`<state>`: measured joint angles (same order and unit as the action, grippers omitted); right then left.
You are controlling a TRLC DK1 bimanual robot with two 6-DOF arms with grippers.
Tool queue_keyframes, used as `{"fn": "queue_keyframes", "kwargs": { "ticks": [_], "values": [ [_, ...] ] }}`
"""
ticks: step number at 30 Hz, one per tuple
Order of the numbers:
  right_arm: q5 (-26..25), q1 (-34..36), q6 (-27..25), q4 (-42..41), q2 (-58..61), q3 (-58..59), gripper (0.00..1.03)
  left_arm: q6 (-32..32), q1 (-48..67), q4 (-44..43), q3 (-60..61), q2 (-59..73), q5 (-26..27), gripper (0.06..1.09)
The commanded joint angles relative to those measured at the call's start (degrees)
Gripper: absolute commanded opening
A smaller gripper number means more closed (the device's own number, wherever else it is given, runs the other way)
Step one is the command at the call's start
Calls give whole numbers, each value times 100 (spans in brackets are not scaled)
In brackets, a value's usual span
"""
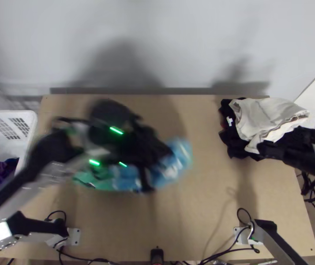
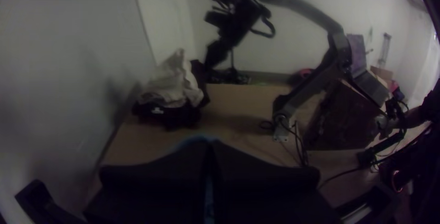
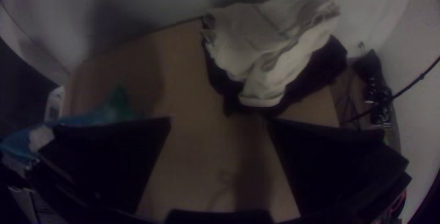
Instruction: Fold the t-shirt
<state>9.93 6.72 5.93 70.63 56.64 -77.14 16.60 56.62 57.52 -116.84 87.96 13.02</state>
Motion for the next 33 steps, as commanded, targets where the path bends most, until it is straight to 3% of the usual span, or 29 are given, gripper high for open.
{"fn": "queue_keyframes", "kwargs": {
  "ticks": [1,2,3,4,14,17,20,24,28,33],
  "values": [
    [-9,813,-145,3,-417,244,98,-192,1396,-522,1040,590,122,34],
    [-18,831,-145,3,-426,226,98,-175,1457,-575,1207,687,113,58],
    [-18,840,-145,3,-444,209,98,-148,1475,-654,1392,757,113,90],
    [-18,857,-145,3,-452,191,98,-87,1475,-742,1576,793,113,106],
    [9,637,4,109,-496,182,98,-43,815,-645,1638,450,87,105],
    [9,-259,285,320,-444,191,98,247,24,-56,1594,212,52,105],
    [659,-892,198,935,-136,165,98,405,-837,735,1576,-122,105,105],
    [720,-1938,180,1234,145,173,94,1038,-1979,1930,1919,-482,333,105],
    [887,-2843,180,1216,550,129,94,1539,-3192,2018,2763,-877,395,105],
    [2012,-3493,224,1102,1472,-222,94,2031,-3939,2097,3703,-1308,395,104]
  ]
}}
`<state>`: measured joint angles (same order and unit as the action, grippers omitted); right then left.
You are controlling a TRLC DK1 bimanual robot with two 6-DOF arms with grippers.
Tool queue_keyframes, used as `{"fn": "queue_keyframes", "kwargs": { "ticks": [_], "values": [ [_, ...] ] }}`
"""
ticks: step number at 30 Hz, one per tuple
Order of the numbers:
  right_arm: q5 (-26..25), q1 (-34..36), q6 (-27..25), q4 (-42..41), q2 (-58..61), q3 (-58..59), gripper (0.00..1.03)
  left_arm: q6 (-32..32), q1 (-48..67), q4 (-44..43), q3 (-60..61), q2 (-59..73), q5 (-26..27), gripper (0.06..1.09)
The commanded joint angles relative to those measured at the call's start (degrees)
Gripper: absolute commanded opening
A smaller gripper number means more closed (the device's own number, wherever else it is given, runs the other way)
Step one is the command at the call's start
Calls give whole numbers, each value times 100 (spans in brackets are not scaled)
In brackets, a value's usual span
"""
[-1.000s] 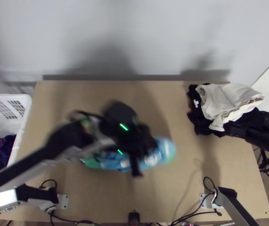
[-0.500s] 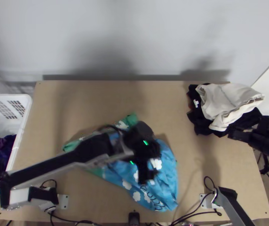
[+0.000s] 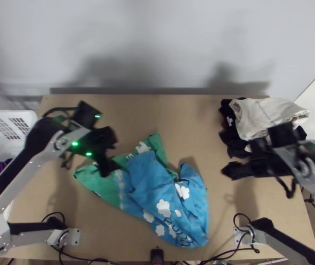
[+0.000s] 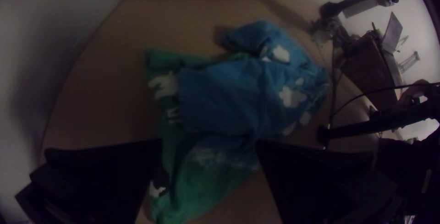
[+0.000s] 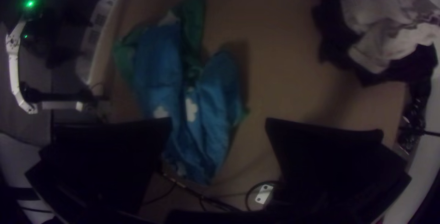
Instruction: Fold the t-shirt
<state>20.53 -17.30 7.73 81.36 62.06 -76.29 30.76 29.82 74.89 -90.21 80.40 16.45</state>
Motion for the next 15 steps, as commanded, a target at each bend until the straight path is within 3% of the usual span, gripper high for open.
{"fn": "queue_keyframes", "kwargs": {
  "ticks": [1,3,9,15],
  "values": [
    [1190,-1232,54,29,1115,-386,94,703,-1383,368,1182,-631,52,104],
    [1497,-1575,36,20,1431,-422,94,905,-1629,359,1419,-754,52,104],
    [1576,-2647,-307,-50,2328,-281,95,1186,-1928,43,2078,-824,52,104],
    [1612,-3166,-298,-841,2811,-255,94,1283,-2253,-678,2412,-1009,-36,104]
  ]
}}
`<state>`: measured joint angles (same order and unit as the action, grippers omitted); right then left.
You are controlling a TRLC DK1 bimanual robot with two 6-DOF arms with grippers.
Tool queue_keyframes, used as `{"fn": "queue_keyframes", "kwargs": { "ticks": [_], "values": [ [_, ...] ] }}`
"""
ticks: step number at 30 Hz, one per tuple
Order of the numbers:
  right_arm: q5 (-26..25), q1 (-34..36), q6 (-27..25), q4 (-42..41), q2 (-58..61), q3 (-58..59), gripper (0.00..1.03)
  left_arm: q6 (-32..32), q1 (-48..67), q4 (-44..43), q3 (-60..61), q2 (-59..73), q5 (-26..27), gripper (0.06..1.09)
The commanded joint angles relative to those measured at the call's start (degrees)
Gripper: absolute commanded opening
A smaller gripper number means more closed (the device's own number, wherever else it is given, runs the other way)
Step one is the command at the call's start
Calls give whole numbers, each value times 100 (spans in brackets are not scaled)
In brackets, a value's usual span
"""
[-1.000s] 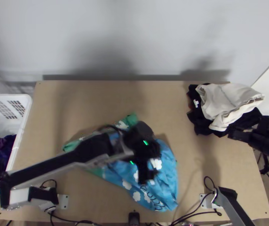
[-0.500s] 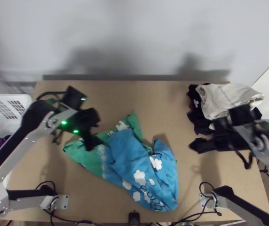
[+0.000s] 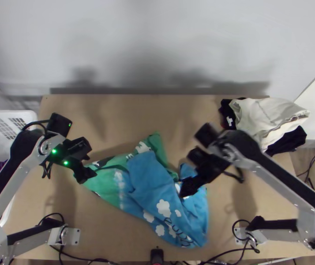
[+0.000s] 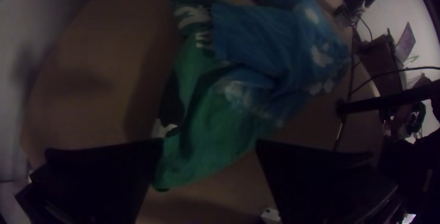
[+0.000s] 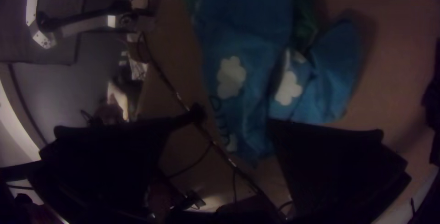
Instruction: Fold the t-shirt
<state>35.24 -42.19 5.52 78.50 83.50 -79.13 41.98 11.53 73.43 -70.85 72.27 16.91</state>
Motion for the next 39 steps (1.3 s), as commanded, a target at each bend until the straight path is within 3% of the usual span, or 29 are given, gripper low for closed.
{"fn": "queue_keyframes", "kwargs": {
  "ticks": [1,9,19,35,39],
  "values": [
    [141,-667,-60,-687,737,47,94,162,-476,-558,449,-196,-91,104],
    [88,-588,-68,-1627,1186,311,94,258,-740,-707,528,-178,-240,104],
    [-923,-474,-367,-2014,1282,320,94,258,-784,-795,467,-275,-381,104],
    [-1011,-474,-402,-2330,1335,627,92,258,-793,-848,537,-284,-416,104],
    [-1002,-500,-367,-2462,1335,697,84,267,-801,-857,590,-310,-416,104]
  ]
}}
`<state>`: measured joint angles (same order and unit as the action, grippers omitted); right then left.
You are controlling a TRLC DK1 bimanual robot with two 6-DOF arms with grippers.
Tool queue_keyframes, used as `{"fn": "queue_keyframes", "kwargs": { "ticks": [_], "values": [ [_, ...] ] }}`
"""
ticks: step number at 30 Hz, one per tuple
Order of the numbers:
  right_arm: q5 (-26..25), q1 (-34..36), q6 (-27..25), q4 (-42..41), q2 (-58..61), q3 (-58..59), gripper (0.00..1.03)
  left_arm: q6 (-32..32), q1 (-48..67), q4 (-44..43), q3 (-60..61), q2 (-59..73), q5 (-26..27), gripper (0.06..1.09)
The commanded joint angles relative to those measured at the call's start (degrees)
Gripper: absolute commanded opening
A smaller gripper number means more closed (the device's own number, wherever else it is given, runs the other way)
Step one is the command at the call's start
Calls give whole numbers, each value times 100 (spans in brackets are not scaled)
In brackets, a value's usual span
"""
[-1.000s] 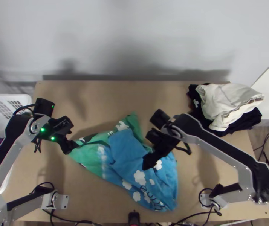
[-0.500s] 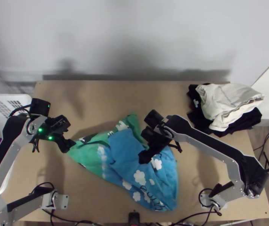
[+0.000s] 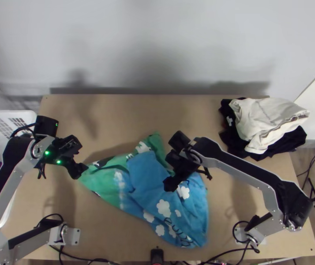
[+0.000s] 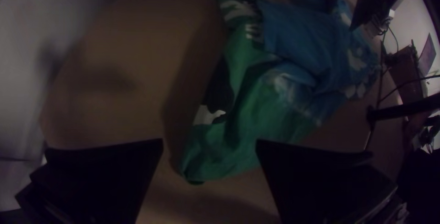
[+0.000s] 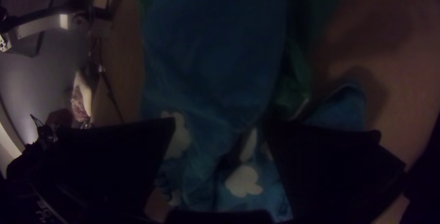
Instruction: Fold the t-shirt
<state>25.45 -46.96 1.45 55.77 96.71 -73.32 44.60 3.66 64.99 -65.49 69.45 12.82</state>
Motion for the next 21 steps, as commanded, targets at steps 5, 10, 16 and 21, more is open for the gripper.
{"fn": "queue_keyframes", "kwargs": {
  "ticks": [5,10,16,21],
  "values": [
    [-93,-24,48,-391,6,169,71,5,-23,-48,133,-90,-7,104],
    [-102,-24,48,-514,-20,213,58,14,-23,-66,274,-160,-25,104],
    [-102,-33,48,-655,-20,353,47,84,-155,-127,362,-221,-34,104],
    [-102,-41,48,-769,-82,485,23,225,-287,-153,467,-213,-51,104]
  ]
}}
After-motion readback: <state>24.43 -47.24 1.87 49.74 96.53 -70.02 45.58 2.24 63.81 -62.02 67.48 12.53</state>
